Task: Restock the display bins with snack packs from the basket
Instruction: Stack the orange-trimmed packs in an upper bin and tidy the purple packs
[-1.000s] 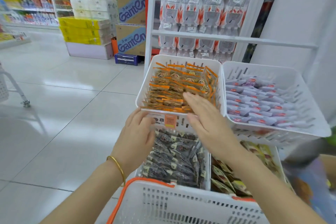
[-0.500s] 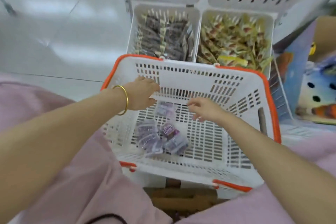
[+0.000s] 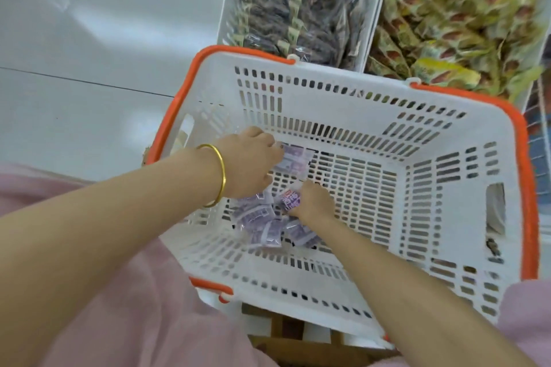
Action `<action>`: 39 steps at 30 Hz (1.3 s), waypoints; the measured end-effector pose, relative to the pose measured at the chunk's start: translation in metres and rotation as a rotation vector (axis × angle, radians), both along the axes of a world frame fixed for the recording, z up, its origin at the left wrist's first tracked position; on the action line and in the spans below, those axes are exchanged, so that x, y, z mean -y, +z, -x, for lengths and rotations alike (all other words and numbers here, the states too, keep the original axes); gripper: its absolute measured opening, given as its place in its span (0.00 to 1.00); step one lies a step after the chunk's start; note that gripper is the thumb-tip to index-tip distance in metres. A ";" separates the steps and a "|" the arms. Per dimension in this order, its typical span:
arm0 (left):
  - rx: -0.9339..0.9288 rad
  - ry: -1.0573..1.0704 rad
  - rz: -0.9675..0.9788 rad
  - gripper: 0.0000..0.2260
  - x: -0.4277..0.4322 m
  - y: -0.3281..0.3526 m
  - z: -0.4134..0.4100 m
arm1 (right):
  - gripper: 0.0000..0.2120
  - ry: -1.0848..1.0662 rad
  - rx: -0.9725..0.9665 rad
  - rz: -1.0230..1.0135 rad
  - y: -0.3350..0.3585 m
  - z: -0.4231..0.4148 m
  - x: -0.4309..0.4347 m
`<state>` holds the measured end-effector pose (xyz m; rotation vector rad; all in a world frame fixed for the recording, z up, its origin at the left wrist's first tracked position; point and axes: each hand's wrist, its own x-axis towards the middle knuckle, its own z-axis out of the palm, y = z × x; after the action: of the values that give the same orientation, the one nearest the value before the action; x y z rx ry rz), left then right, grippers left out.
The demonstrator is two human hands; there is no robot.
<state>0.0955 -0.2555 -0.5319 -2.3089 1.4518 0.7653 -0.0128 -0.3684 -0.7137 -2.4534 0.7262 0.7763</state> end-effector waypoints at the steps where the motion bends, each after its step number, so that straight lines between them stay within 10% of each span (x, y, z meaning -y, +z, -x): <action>1: -0.005 0.009 0.001 0.19 -0.001 0.001 0.000 | 0.17 0.003 0.001 -0.062 0.002 -0.003 0.008; 6: -0.023 0.070 0.011 0.18 -0.002 0.007 0.000 | 0.16 0.178 0.290 0.024 0.018 -0.032 0.033; 12: -0.067 0.109 -0.016 0.17 -0.006 0.006 -0.005 | 0.16 0.353 -0.019 0.005 0.011 -0.056 0.035; 18: -0.093 0.133 -0.027 0.18 0.007 0.006 -0.013 | 0.18 0.062 0.174 -0.189 0.033 -0.024 0.059; 26: -0.209 0.058 0.429 0.34 0.057 0.039 -0.002 | 0.10 -0.262 0.239 -1.183 0.205 0.016 0.121; 31: -0.335 -0.059 0.799 0.18 0.092 0.080 0.015 | 0.17 -0.298 0.341 -1.268 0.280 0.042 0.142; 39: -1.020 0.750 0.580 0.09 0.083 0.108 -0.005 | 0.24 -0.565 0.569 -0.948 0.331 0.049 0.170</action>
<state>0.1005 -0.3389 -0.4242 -3.1540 1.1299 2.2296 -0.0622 -0.5380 -0.3826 -1.3836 0.5811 0.1051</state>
